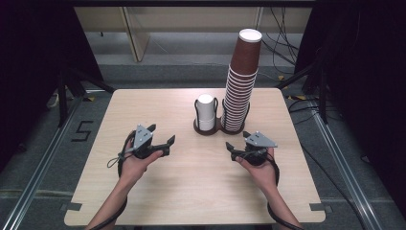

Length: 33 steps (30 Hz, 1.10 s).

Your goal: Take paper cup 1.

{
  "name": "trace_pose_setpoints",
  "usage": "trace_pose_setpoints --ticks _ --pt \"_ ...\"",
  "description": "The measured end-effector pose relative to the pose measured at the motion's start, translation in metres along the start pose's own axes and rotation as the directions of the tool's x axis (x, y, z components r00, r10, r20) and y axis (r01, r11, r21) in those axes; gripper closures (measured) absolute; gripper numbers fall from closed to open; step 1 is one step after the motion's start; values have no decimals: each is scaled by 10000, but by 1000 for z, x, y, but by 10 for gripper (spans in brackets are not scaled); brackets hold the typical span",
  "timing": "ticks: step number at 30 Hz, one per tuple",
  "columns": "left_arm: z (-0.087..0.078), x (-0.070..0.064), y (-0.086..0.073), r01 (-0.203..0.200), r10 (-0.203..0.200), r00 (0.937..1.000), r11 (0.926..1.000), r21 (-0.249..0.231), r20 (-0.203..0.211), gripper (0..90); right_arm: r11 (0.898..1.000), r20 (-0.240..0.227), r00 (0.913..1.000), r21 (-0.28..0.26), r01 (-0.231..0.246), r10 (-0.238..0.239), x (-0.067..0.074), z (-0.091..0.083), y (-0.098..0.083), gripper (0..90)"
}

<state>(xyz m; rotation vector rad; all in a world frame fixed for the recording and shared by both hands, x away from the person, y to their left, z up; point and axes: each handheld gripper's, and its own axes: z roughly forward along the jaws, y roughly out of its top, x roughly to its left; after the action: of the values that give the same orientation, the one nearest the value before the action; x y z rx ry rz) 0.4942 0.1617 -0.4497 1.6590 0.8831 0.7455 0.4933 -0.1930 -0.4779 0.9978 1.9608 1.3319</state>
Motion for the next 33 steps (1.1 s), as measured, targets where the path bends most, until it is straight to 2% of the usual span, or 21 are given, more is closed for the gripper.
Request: trace_pose_setpoints --ticks 3,5,6,7,8,9,10,11,12,15,17,20,21,24,25,27,28,32,33 --pt "15 -1 13 -271 270 9994 9996 9 197 143 9999 -148 9998 17 133 -133 2 16 8 193" --pt "25 -1 23 -427 426 9987 9991 32 293 144 10000 -259 9997 14 -27 27 7 27 12 193" --pt "30 -2 27 -475 475 9983 9989 19 335 144 9999 -244 9996 52 109 -108 9 32 14 193" --pt "36 -3 31 -367 366 9978 9993 17 559 145 10000 -415 9991 -20 46 -47 11 38 15 193" --pt "41 -4 35 -424 422 9978 9991 18 508 146 10000 -266 9996 -2 25 -25 15 42 17 193" --pt "45 -7 37 -70 63 9992 9998 194 384 146 9999 -335 9993 10 164 -164 16 47 18 193" --pt "51 -6 42 -448 442 9978 9989 120 490 146 9998 -351 9992 97 185 -182 17 51 19 193" --pt "57 -7 45 -549 542 9968 9984 106 587 146 10000 -308 9995 53 17 -15 20 56 19 193" --pt "64 -6 49 -914 917 9935 9958 -72 668 146 10000 -312 9995 -60 63 -64 21 62 20 194" --pt "80 -9 57 -1016 1006 9917 9948 84 798 149 9999 -250 9997 109 -15 18 23 73 21 193" --pt "89 -11 62 -1051 1036 9909 9944 133 862 151 10000 -358 9994 -1 -17 17 24 80 21 194" --pt "99 -12 69 -1073 1051 9899 9941 185 955 158 9998 -272 9994 61 -197 199 27 86 22 196" --pt "102 -13 71 -1072 1049 9897 9941 189 973 162 9989 -280 9987 222 -423 429 29 87 23 199" --pt "111 -15 75 -1129 1094 9881 9932 267 1078 174 9987 -385 9980 58 -498 500 28 94 24 214" --pt "113 -16 76 -1156 1117 9876 9929 296 1103 180 9984 -220 9983 155 -536 540 29 95 25 216" --pt "117 -17 77 -1182 1137 9875 9924 351 1093 188 9976 -266 9973 122 -683 686 29 99 25 219" --pt "119 -17 77 -1181 1132 9873 9923 377 1117 191 9986 -123 9986 113 -509 511 28 101 25 220" --pt "125 -21 77 -1219 1147 9853 9912 509 1267 200 9962 -11 9965 261 -834 835 28 106 23 222" --pt "127 -21 77 -1208 1133 9857 9912 545 1251 203 9968 -47 9971 230 -761 763 26 107 23 222"
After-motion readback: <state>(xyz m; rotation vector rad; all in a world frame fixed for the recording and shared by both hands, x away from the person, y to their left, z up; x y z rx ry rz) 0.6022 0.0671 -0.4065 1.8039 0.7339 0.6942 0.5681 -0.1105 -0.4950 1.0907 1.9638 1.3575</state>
